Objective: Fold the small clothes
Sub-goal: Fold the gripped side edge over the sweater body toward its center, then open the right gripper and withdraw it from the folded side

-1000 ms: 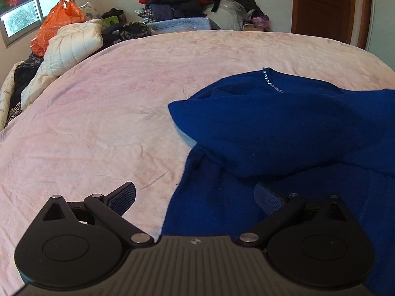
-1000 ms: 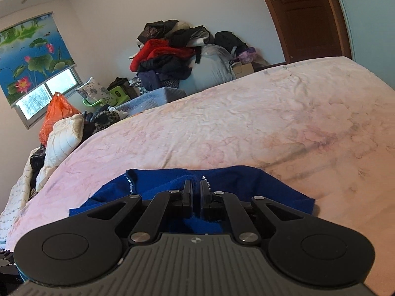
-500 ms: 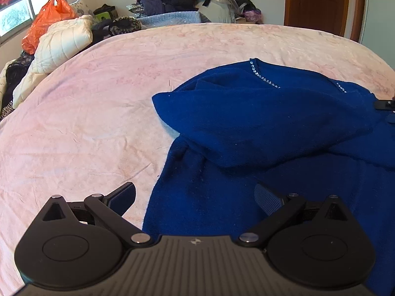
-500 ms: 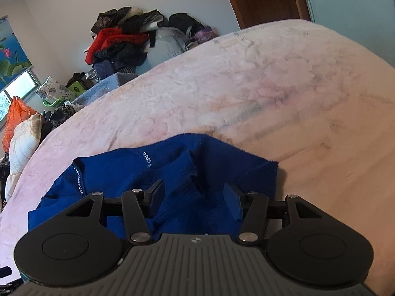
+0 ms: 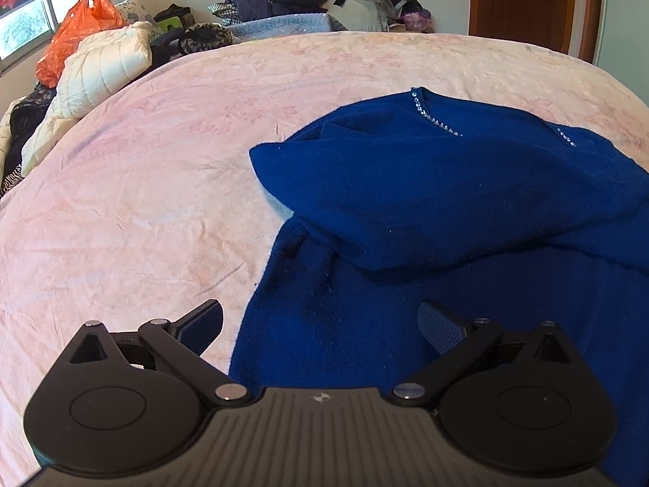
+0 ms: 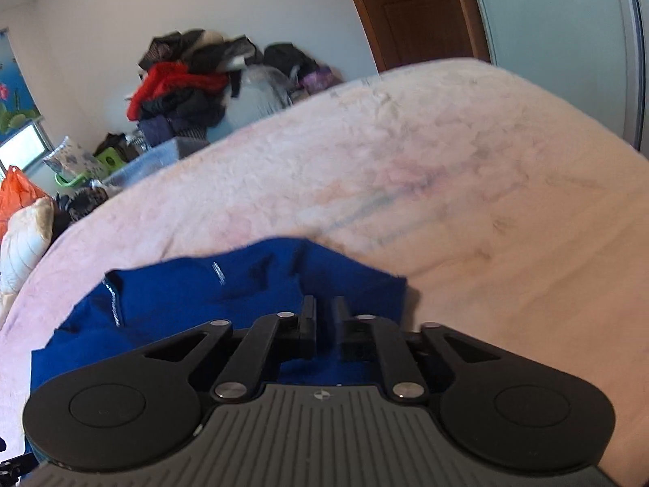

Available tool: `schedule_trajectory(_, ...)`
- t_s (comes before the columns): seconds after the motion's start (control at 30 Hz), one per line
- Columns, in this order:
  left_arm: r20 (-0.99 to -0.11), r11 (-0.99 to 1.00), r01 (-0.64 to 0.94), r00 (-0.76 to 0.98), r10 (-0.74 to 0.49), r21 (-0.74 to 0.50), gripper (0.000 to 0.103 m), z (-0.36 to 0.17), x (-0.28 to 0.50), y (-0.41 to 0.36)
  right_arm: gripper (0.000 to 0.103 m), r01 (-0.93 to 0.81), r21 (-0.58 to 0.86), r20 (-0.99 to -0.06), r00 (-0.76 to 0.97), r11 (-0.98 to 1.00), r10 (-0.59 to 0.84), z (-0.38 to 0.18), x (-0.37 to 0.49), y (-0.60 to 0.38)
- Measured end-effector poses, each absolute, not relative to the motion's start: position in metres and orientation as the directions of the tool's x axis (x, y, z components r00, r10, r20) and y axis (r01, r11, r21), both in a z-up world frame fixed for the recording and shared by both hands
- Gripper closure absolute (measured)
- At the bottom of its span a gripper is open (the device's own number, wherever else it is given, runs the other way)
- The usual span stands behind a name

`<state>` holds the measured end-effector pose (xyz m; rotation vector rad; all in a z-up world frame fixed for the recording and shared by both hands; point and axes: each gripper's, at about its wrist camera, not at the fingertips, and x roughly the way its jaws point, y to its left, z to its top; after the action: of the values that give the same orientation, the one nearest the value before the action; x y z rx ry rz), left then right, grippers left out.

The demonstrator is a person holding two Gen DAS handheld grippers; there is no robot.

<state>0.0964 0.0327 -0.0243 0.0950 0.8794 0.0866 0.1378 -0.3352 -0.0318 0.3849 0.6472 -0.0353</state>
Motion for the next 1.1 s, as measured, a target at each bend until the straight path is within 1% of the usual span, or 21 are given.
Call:
schedule_trajectory(0.07, -0.767, 0.991, -0.036, 0.630, 0.121, 0.127, 0.000, -0.026, 0.096, 0.032, 0.083, 0.157, 0.292, -0.563, 0.826, 0.944, 0.036, -0.026, 0.130, -0.327)
schedule_trajectory(0.1, -0.769, 0.991, -0.035, 0.627, 0.123, 0.129, 0.000, -0.027, 0.096, 0.031, 0.083, 0.124, 0.280, -0.548, 0.835, 0.952, 0.053, -0.022, 0.126, -0.320)
schedule_trajectory(0.13, -0.770, 0.991, -0.035, 0.626, 0.123, 0.129, 0.000, -0.028, 0.096, 0.031, 0.079, 0.074, 0.280, -0.544, 0.834, 0.957, 0.095, -0.020, 0.125, -0.311)
schedule_trajectory(0.17, -0.772, 0.991, -0.037, 0.624, 0.123, 0.127, 0.000, -0.029, 0.096, 0.031, 0.068, 0.029, 0.275, -0.549, 0.825, 0.961, 0.132, -0.019, 0.126, -0.302)
schedule_trajectory(0.2, -0.773, 0.991, -0.041, 0.623, 0.122, 0.124, 0.000, -0.029, 0.096, 0.031, 0.065, -0.010, 0.264, -0.556, 0.816, 0.964, 0.161, -0.019, 0.127, -0.292)
schedule_trajectory(0.23, -0.773, 0.992, -0.043, 0.623, 0.120, 0.119, 0.000, -0.028, 0.095, 0.031, 0.060, -0.037, 0.247, -0.568, 0.804, 0.968, 0.176, -0.020, 0.130, -0.283)
schedule_trajectory(0.27, -0.774, 0.992, -0.045, 0.622, 0.118, 0.115, 0.000, -0.028, 0.094, 0.032, 0.057, -0.052, 0.229, -0.582, 0.793, 0.972, 0.180, -0.023, 0.133, -0.276)
schedule_trajectory(0.3, -0.775, 0.993, -0.045, 0.622, 0.116, 0.113, 0.000, -0.028, 0.093, 0.032, 0.057, -0.057, 0.208, -0.599, 0.782, 0.976, 0.173, -0.026, 0.136, -0.270)
schedule_trajectory(0.37, -0.775, 0.992, -0.045, 0.621, 0.118, 0.115, 0.000, -0.028, 0.092, 0.032, 0.047, -0.046, 0.169, -0.643, 0.752, 0.985, 0.145, -0.035, 0.145, -0.266)
schedule_trajectory(0.43, -0.775, 0.992, -0.043, 0.621, 0.117, 0.116, 0.000, -0.028, 0.090, 0.032, 0.047, -0.012, 0.142, -0.646, 0.757, 0.990, 0.102, -0.036, 0.145, -0.265)
schedule_trajectory(0.5, -0.775, 0.993, -0.042, 0.622, 0.116, 0.115, 0.000, -0.028, 0.089, 0.033, 0.044, -0.010, 0.148, -0.615, 0.782, 0.989, 0.100, -0.029, 0.134, -0.264)
schedule_trajectory(0.53, -0.777, 0.992, -0.043, 0.619, 0.116, 0.115, 0.000, -0.029, 0.089, 0.033, 0.038, -0.022, 0.156, -0.595, 0.796, 0.988, 0.112, -0.025, 0.129, -0.263)
schedule_trajectory(0.57, -0.779, 0.993, -0.042, 0.617, 0.115, 0.113, 0.000, -0.030, 0.089, 0.033, 0.029, -0.035, 0.156, -0.582, 0.804, 0.987, 0.121, -0.023, 0.124, -0.262)
schedule_trajectory(0.63, -0.781, 0.993, -0.043, 0.614, 0.111, 0.108, 0.000, -0.031, 0.088, 0.033, 0.020, -0.061, 0.131, -0.595, 0.794, 0.989, 0.128, -0.023, 0.120, -0.256)
schedule_trajectory(0.7, -0.781, 0.993, -0.041, 0.614, 0.110, 0.108, 0.000, -0.031, 0.087, 0.032, 0.020, -0.065, 0.099, -0.634, 0.765, 0.993, 0.114, -0.031, 0.121, -0.255)
schedule_trajectory(0.77, -0.780, 0.993, -0.037, 0.616, 0.110, 0.111, 0.000, -0.030, 0.084, 0.032, 0.020, -0.032, 0.117, -0.647, 0.756, 0.993, 0.100, -0.035, 0.117, -0.260)
schedule_trajectory(0.87, -0.780, 0.993, -0.033, 0.616, 0.112, 0.116, 0.000, -0.029, 0.080, 0.031, 0.020, -0.025, 0.214, -0.614, 0.774, 0.976, 0.155, -0.031, 0.099, -0.268)
schedule_trajectory(0.93, -0.780, 0.993, -0.030, 0.616, 0.108, 0.114, 0.000, -0.029, 0.078, 0.030, 0.019, -0.040, 0.251, -0.590, 0.786, 0.967, 0.185, -0.025, 0.084, -0.269)
schedule_trajectory(1.1, -0.781, 0.993, -0.015, 0.616, 0.100, 0.115, 0.000, -0.030, 0.069, 0.028, 0.016, -0.133, 0.243, -0.547, 0.799, 0.961, 0.249, -0.005, 0.042, -0.261)
